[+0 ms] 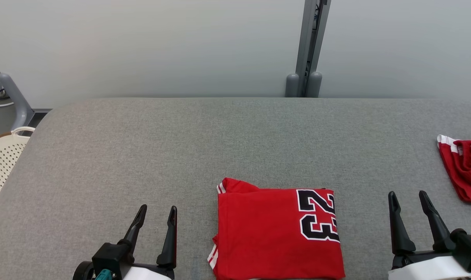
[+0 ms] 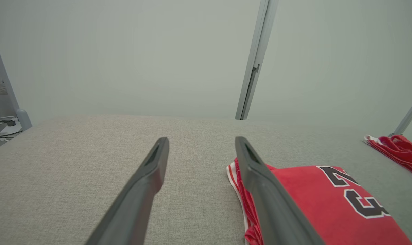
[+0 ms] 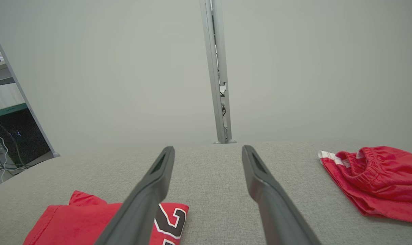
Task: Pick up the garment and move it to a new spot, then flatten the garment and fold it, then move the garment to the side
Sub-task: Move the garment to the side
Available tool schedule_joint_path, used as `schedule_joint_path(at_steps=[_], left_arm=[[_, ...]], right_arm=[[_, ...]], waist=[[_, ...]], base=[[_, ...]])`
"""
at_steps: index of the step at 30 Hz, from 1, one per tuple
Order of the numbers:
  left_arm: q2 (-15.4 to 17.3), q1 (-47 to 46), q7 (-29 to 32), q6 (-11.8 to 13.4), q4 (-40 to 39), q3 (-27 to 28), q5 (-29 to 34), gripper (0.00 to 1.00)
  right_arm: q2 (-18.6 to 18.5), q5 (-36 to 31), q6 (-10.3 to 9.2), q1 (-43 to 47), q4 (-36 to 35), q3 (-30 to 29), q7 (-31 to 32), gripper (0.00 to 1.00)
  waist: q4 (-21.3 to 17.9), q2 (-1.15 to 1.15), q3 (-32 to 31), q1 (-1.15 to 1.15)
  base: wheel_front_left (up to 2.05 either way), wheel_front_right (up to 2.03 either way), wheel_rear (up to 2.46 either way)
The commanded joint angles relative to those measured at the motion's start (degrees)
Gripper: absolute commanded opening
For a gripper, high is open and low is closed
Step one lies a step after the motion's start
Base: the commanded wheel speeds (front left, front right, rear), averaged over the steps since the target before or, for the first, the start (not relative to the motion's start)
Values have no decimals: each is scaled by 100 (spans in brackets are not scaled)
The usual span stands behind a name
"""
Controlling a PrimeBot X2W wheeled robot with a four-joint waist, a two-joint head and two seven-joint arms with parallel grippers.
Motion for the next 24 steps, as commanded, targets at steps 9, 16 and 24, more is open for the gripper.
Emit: schedule_joint_path(at_steps=[9,16,24], left_arm=[[-47,46,-6,-76,13,127,126,100],[-95,53,-6,-128,34,185,189,100],[-144,30,-6,-172,61,239,252,100]], right_arm=[[-24,-49,12,-78,33,-30,-24,100],[-24,-61,12,-77,37,-46,-24,100],[-23,-173,12,-176,192,27,-24,100]], waist=[[29,0,35,0],[43,0,46,0],[71,0,71,0]], base=[[0,0,0],[0,0,0],[0,0,0]])
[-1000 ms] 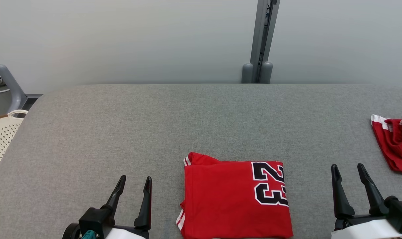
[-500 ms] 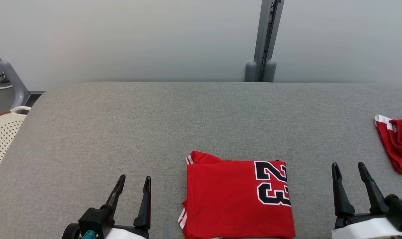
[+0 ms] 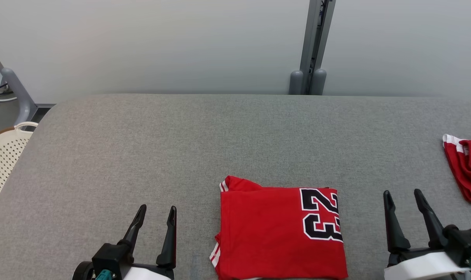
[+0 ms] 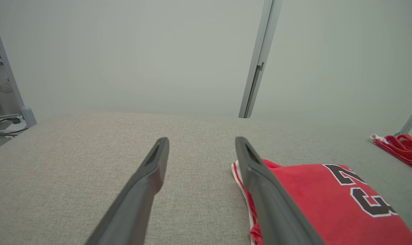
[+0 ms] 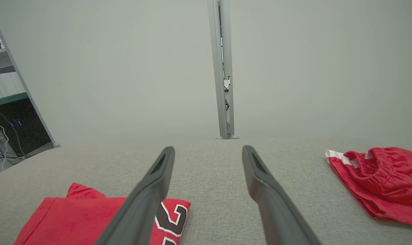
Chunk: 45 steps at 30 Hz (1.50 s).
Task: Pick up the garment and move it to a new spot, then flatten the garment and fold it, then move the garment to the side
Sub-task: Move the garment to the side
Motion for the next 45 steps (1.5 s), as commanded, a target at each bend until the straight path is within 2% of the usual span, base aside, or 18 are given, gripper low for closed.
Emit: schedule_joint_path(at_steps=[1,6,10,14,15,20,27,33,34,35,36,37,45], left_arm=[[-4,-14,-6,-29,18,25,58,100],[-39,-90,-6,-51,32,29,89,100],[-78,-140,-6,-62,26,50,94,100],[-127,-195,-6,-98,29,78,115,100],[-127,-195,-6,-98,29,78,115,100],[-181,-292,-6,-119,32,106,147,100],[-236,-376,-6,-159,16,152,194,100],[-268,-405,-6,-185,10,192,206,100],[-270,-415,-6,-189,12,201,210,100],[-273,-425,-6,-197,17,204,217,100],[-276,-433,-6,-205,22,206,225,100],[-279,-442,-6,-208,25,209,230,100],[-293,-415,-6,-212,-17,262,269,100]], right_arm=[[-23,-92,12,-110,119,39,-15,100],[-23,-264,12,-409,457,159,575,100],[-28,-262,12,-669,691,299,1423,100],[-257,212,12,-894,930,517,2406,100],[-257,212,12,-894,930,517,2406,100],[-666,819,12,-1073,1110,856,3293,100],[-890,1599,12,-1248,1374,1048,3915,100],[-909,1977,12,-1436,1578,1203,4103,100],[-915,2013,12,-1478,1608,1234,4089,79],[-926,2051,12,-1512,1613,1292,4063,46],[-943,2080,12,-1541,1632,1350,4043,30],[-964,2116,13,-1571,1644,1414,4033,2],[-1258,2287,6,-1796,1634,1573,3786,0]], waist=[[12,0,13,0],[73,0,79,0],[150,0,181,0],[252,0,303,0],[252,0,303,0],[415,0,466,0],[596,0,670,0],[643,0,753,0],[644,0,763,0],[645,0,770,0],[646,0,776,0],[644,0,782,0],[397,0,811,0]], base=[[0,0,0],[0,0,0],[0,0,0],[0,0,0],[0,0,0],[0,0,0],[0,0,0],[0,0,0],[0,0,0],[0,0,0],[0,0,0],[0,0,0],[0,0,0]])
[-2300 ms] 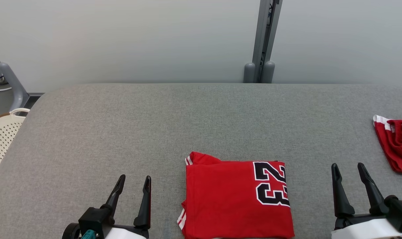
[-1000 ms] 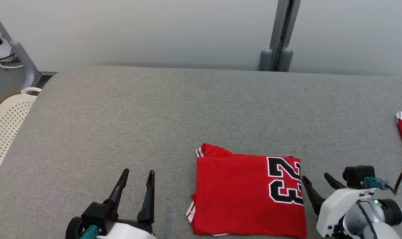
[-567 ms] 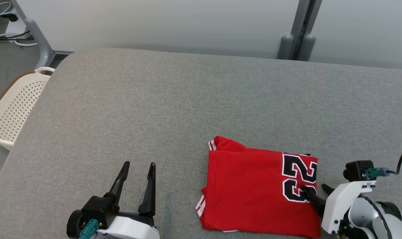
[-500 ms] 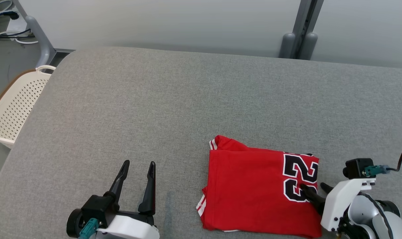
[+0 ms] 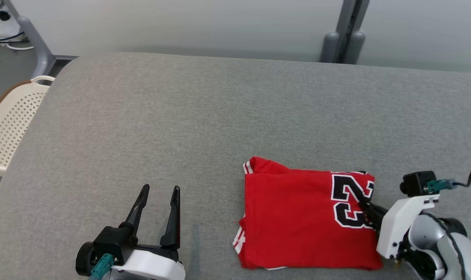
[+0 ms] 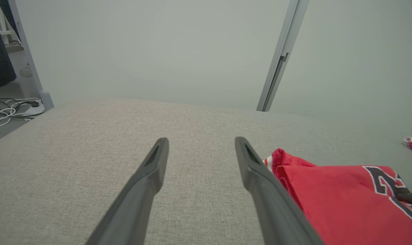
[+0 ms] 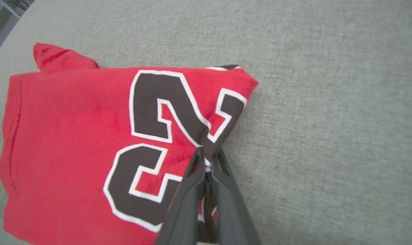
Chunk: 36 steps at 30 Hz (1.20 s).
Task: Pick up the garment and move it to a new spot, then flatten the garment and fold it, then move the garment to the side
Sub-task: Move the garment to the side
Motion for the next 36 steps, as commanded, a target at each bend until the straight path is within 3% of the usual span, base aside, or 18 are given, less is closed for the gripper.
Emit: schedule_joint_path(at_steps=[1,9,24,30,36], left_arm=[[12,-70,-6,-24,-18,24,37,100],[9,-126,-6,-76,-53,-7,138,100],[49,-416,-6,-208,48,-134,421,100],[52,-504,-6,-241,119,-161,466,100],[42,-508,-6,-241,144,-185,433,100]], right_arm=[[-112,14,0,-64,1,-33,-78,0],[-358,-58,1,-332,-38,-237,-478,0],[-317,-209,1,-596,34,-689,-887,0],[-262,-247,1,-679,89,-678,-949,0],[-274,-348,1,-822,97,-667,-1012,0]], waist=[[-132,0,9,0],[-944,0,101,0],[-2456,0,429,0],[-2645,0,441,0],[-2501,0,368,0]], base=[[0,0,0],[0,0,0],[0,0,0],[0,0,0],[0,0,0]])
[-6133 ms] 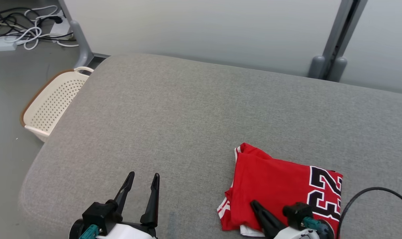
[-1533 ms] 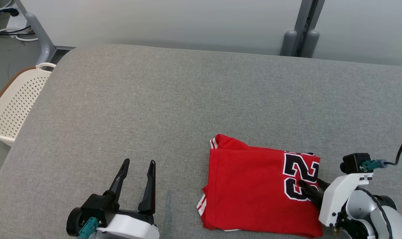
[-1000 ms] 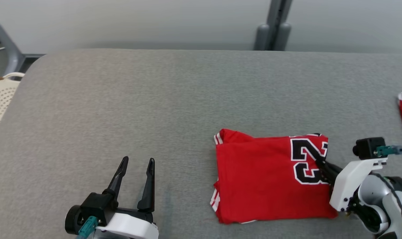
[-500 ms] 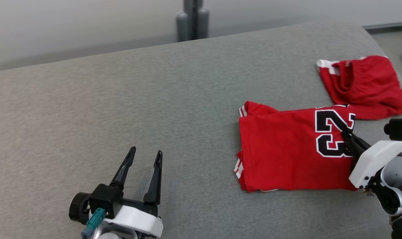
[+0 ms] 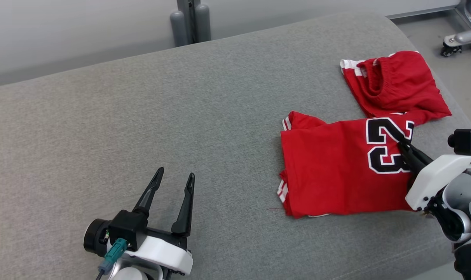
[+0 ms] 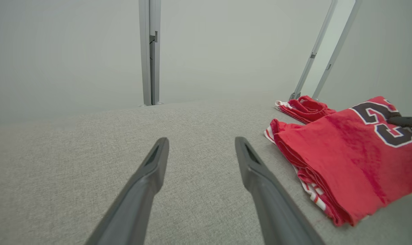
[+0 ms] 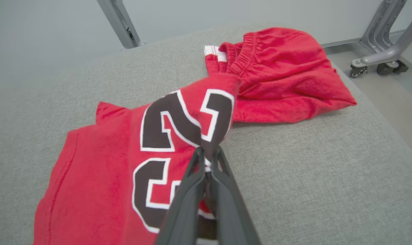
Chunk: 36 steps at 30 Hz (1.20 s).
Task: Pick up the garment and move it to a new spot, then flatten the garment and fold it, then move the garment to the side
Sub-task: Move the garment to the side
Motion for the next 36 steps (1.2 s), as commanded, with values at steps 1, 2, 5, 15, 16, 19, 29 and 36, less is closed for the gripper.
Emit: schedule_joint_path(at_steps=[1,2,5,15,16,19,29,36], left_arm=[[30,-57,-6,11,-5,20,9,100],[27,-54,-6,15,-7,24,1,100],[20,-31,-6,39,-27,27,-35,100],[5,-21,-6,79,-84,-18,-127,100],[4,-28,-6,78,-88,-20,-135,100],[1,-55,-6,93,-107,-25,-150,100],[0,-200,-6,62,-149,-39,-67,100],[0,-329,-6,40,-181,-14,13,100]], right_arm=[[-55,-80,2,-138,4,-29,-68,0],[-75,-117,2,-188,13,-22,-66,0],[-106,-177,2,-402,39,-29,-8,0],[-291,-426,2,-1444,350,-310,343,0],[-332,-472,2,-1535,411,-364,371,0],[-451,-601,2,-1768,588,-523,395,0],[-941,-1272,2,-2286,1167,-978,260,0],[-1353,-1815,2,-2475,1598,-1335,64,0]], waist=[[106,0,-37,0],[152,0,-51,0],[292,0,-81,0],[703,0,-67,0],[738,0,-53,0],[823,0,6,0],[1022,0,332,0],[1260,0,675,0]], base=[[0,0,0],[0,0,0],[0,0,0],[0,0,0],[0,0,0],[0,0,0],[0,0,0],[0,0,0]])
